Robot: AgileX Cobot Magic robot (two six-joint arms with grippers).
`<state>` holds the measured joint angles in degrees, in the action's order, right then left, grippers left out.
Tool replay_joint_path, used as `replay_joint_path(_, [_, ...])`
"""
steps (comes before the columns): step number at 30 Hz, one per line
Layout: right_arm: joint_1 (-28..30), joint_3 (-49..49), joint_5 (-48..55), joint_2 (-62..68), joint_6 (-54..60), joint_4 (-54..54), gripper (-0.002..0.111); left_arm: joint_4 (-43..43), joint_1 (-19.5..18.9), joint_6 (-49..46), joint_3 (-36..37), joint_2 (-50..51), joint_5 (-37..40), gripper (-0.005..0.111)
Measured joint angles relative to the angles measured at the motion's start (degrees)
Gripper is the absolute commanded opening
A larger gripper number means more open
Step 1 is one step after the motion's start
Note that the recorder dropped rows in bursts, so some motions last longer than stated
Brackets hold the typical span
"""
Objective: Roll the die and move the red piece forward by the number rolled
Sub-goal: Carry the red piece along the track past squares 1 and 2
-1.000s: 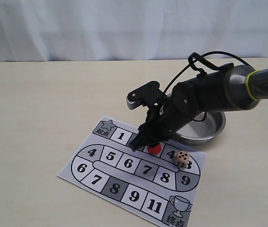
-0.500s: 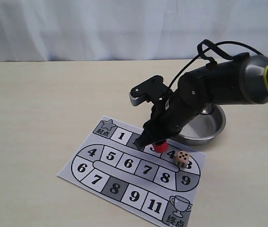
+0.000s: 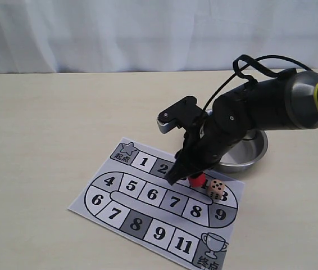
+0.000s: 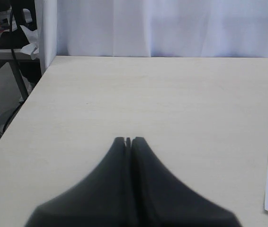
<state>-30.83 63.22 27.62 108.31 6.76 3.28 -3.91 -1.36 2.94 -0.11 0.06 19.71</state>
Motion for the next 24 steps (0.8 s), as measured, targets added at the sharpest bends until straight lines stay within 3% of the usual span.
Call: replay_joint_path(24, [0.0, 0.0, -0.9, -0.3, -0.2, 0.2, 0.004, 0.0, 0.0, 0.0, 0.0, 0.0, 0.0, 0.0])
